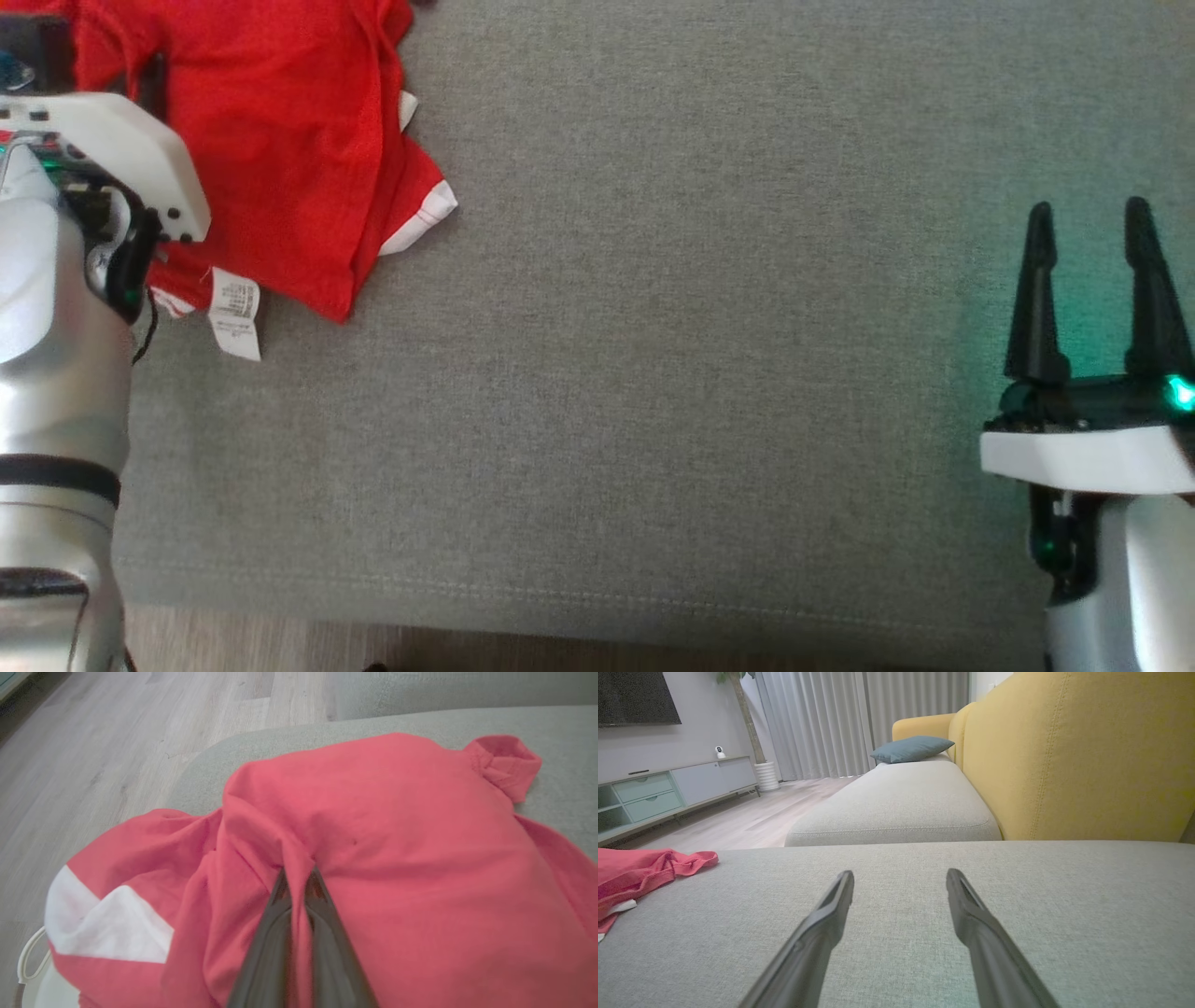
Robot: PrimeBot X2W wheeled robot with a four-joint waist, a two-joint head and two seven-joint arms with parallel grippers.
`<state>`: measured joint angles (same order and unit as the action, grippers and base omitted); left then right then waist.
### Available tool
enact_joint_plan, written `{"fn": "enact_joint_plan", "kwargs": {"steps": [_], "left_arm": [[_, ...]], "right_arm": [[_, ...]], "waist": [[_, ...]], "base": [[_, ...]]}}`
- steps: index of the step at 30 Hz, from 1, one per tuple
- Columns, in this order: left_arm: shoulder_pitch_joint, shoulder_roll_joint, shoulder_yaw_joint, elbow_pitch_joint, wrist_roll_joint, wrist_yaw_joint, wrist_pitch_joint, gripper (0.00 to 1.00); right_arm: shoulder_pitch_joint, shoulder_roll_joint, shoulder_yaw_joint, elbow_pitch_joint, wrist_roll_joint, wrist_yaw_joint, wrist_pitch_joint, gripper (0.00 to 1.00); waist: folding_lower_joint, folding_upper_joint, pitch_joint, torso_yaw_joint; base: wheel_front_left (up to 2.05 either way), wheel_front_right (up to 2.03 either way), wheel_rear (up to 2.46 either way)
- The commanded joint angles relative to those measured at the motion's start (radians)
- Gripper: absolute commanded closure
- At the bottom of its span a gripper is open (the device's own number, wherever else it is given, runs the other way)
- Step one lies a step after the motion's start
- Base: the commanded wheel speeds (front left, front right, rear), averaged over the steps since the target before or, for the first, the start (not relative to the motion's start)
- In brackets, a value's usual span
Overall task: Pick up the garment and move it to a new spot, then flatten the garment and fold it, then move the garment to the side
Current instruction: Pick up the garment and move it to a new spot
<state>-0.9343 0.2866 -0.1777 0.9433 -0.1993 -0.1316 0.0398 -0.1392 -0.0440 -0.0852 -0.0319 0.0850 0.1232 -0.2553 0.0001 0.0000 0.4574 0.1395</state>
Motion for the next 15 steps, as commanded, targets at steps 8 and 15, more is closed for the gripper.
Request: {"fn": "enact_joint_plan", "kwargs": {"steps": [8, 15], "left_arm": [[-0.066, 0.093, 0.050, -0.014, -0.013, 0.035, -0.192, 1.00], [-0.069, 0.067, 0.047, -0.140, -0.017, 0.048, -0.283, 1.00]], "right_arm": [[-0.013, -0.006, 0.085, 0.000, 0.032, 0.008, -0.006, 0.00], [0.010, -0.006, 0.103, 0.026, 0.067, 0.008, -0.006, 0.00]], "waist": [[-0.0001, 0.0000, -0.081, -0.032], [-0.0001, 0.0000, -0.179, -0.035]], "base": [[0.00, 0.00, 0.00], [0.00, 0.00, 0.00]]}}
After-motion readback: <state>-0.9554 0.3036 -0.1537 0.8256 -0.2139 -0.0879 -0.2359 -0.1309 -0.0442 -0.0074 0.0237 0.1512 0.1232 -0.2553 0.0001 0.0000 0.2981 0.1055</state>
